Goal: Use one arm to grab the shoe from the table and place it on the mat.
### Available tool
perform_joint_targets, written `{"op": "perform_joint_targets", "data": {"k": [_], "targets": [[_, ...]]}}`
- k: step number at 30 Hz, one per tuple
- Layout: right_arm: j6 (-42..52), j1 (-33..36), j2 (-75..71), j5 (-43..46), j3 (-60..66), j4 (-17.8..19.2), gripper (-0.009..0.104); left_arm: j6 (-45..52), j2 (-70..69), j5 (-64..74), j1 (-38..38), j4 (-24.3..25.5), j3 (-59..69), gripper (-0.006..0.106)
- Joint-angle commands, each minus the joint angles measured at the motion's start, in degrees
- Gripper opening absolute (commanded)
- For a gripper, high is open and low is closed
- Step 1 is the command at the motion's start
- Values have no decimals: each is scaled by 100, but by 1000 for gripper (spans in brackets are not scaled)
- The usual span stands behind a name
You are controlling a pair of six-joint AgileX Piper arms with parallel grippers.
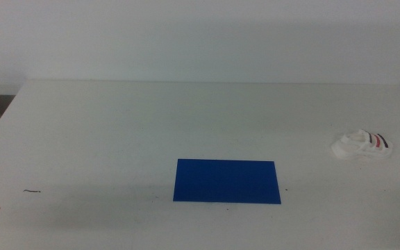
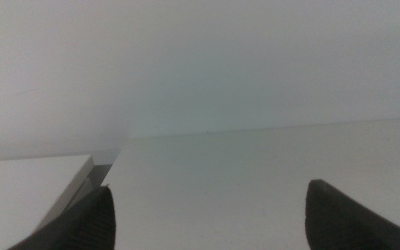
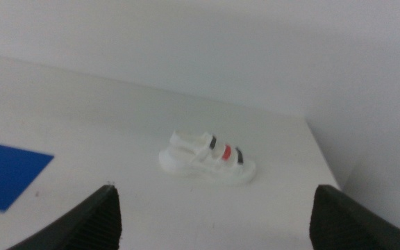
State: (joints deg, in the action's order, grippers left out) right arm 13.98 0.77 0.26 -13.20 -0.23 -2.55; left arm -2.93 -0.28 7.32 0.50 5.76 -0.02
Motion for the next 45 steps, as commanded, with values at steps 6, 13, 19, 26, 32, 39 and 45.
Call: {"op": "perform_joint_targets", "data": {"k": [6,13,19,26,32,39,45], "targets": [[44,-26,738,-1698,-1482,-72,93,-17,28,-67,2,-23,2,94],[-243,-26,3263,-2816,-3367,-385,93,-17,28,-67,2,-23,2,94],[-2075,-26,5506,-3553,-4754,-397,93,-17,28,-67,2,-23,2,94],[-5163,-26,7490,-2903,-5594,-454,93,-17,28,-67,2,-23,2,94],[-7706,-26,8634,-2620,-5988,-132,93,-17,28,-67,2,-23,2,94],[-9023,-26,9653,-2577,-6510,364,93,-17,28,-67,2,-23,2,94],[-9375,-26,10381,-2648,-7238,445,93,-17,28,-67,2,-23,2,94]]}}
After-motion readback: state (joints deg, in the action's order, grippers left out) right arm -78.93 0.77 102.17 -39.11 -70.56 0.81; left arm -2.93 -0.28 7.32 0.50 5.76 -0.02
